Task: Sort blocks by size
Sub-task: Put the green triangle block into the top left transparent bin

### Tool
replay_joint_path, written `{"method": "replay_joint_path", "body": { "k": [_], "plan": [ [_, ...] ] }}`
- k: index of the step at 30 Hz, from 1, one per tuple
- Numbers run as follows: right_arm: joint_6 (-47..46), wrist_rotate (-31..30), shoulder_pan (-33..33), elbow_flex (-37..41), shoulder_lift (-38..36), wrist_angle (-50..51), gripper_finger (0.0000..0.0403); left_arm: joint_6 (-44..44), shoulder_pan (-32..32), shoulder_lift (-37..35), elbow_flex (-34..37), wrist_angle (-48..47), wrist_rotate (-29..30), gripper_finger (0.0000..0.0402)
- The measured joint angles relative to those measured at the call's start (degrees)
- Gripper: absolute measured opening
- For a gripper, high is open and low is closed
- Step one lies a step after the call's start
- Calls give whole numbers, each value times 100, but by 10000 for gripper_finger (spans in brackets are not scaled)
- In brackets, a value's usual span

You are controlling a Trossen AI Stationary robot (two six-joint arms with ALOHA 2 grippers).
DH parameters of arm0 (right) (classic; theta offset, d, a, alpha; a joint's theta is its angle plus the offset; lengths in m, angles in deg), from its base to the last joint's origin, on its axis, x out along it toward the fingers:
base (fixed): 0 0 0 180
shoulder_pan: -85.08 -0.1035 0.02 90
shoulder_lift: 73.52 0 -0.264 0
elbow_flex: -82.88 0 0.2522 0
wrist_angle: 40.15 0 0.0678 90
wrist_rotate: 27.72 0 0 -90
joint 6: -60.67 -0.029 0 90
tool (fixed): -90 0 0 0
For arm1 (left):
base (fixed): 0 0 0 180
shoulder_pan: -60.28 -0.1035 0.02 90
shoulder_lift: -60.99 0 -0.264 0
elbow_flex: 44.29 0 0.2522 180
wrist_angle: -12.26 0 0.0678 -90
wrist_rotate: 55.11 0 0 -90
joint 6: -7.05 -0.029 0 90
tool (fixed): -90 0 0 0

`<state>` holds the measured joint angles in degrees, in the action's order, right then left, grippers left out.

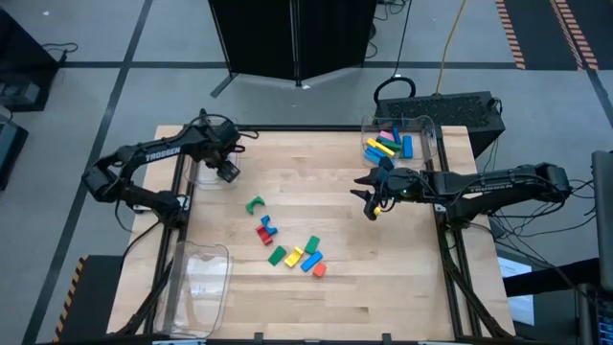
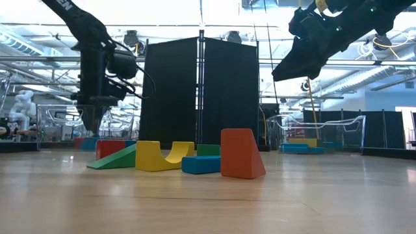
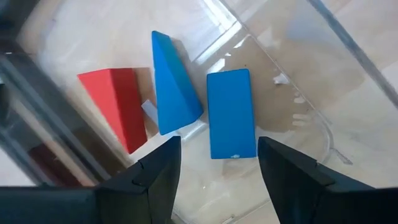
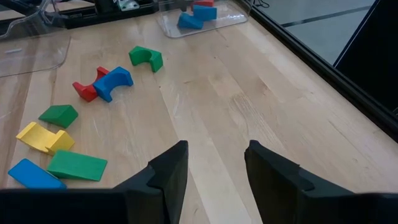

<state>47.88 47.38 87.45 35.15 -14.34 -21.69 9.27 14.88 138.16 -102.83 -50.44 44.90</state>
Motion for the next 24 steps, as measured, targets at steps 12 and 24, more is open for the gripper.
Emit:
{"method": "replay_joint_path", "body": {
  "k": [12,24],
  "plan": [
    [0,0,0,0,0,-2,153,28,14,-1027,4,-158,392,215],
    [-111,-2,-1,0,0,-6,153,496,680,-2013,4,-429,285,215]
  ]
}}
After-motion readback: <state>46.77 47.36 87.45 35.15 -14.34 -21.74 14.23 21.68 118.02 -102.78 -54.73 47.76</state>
